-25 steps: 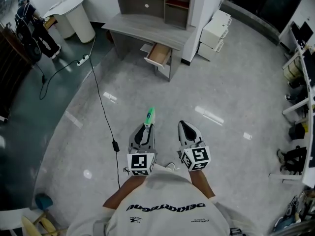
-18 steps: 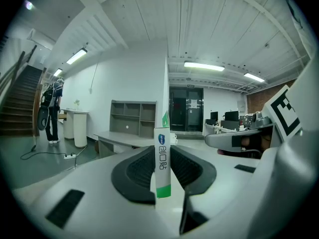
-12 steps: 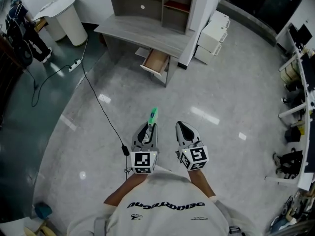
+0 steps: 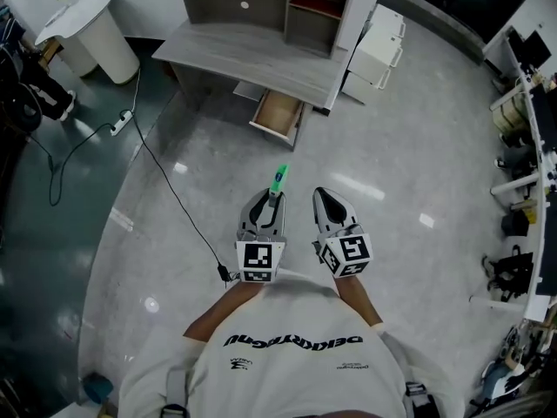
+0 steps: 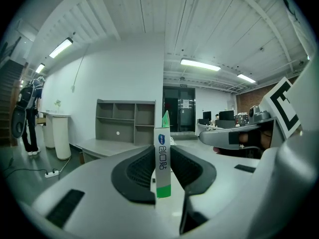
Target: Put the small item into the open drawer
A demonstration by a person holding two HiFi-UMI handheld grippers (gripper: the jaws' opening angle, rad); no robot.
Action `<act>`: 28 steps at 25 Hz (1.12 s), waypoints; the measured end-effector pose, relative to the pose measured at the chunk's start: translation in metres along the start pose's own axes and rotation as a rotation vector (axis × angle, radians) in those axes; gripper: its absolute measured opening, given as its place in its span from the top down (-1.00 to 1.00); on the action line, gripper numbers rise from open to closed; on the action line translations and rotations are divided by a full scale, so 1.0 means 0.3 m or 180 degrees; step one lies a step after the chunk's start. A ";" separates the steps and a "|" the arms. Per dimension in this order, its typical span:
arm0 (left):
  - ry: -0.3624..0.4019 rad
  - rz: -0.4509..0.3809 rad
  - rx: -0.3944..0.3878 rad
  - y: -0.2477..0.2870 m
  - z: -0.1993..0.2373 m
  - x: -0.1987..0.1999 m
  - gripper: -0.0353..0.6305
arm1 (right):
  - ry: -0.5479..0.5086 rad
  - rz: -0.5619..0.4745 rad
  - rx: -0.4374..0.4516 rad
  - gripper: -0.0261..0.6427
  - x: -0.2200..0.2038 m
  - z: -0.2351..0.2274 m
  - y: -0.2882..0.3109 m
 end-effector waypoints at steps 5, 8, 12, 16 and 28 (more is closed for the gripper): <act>-0.0006 0.0031 -0.0058 0.083 0.145 0.020 0.59 | 0.0008 -0.0039 -0.0084 0.83 0.043 0.016 0.148; 0.0004 0.0021 -0.0094 0.128 0.217 0.018 0.59 | -0.0021 -0.0030 -0.0110 0.83 0.049 0.027 0.227; -0.0019 0.0074 -0.0102 0.187 0.268 0.004 0.59 | -0.0040 0.0052 -0.0121 0.83 0.045 0.017 0.300; -0.0041 0.0157 -0.0121 0.257 0.304 -0.019 0.59 | -0.0028 0.0120 -0.0114 0.83 0.036 -0.015 0.381; 0.0003 0.0365 -0.0008 0.454 0.316 -0.056 0.59 | 0.0092 0.0234 0.0119 0.83 0.010 -0.156 0.558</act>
Point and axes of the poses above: the fingertips, and each gripper's own axes: y forward along the fingers, z to its left, x out of its top, the point moved 9 cm from there along -y, backward along the fingers, and after that the axes turned 4 degrees about -x, right-handed, at the moved point
